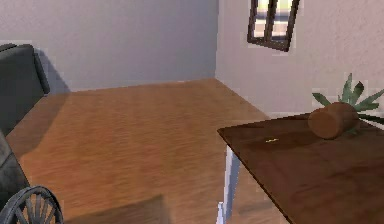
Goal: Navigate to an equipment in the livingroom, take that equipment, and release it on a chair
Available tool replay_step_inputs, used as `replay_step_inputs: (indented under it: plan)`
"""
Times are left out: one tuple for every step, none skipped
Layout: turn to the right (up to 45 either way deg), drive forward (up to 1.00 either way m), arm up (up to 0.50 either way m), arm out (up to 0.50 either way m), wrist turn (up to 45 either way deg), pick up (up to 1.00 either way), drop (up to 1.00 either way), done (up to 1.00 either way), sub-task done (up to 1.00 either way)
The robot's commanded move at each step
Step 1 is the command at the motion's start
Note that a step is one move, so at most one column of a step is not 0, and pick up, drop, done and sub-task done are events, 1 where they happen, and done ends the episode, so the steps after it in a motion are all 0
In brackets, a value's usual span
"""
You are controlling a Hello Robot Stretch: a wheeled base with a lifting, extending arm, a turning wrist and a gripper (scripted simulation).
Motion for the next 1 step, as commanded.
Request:
replay_step_inputs:
  plan:
    - [0.0,0.00,0.00,0.16,0.0,0.00,0.00,0.00,0.00]
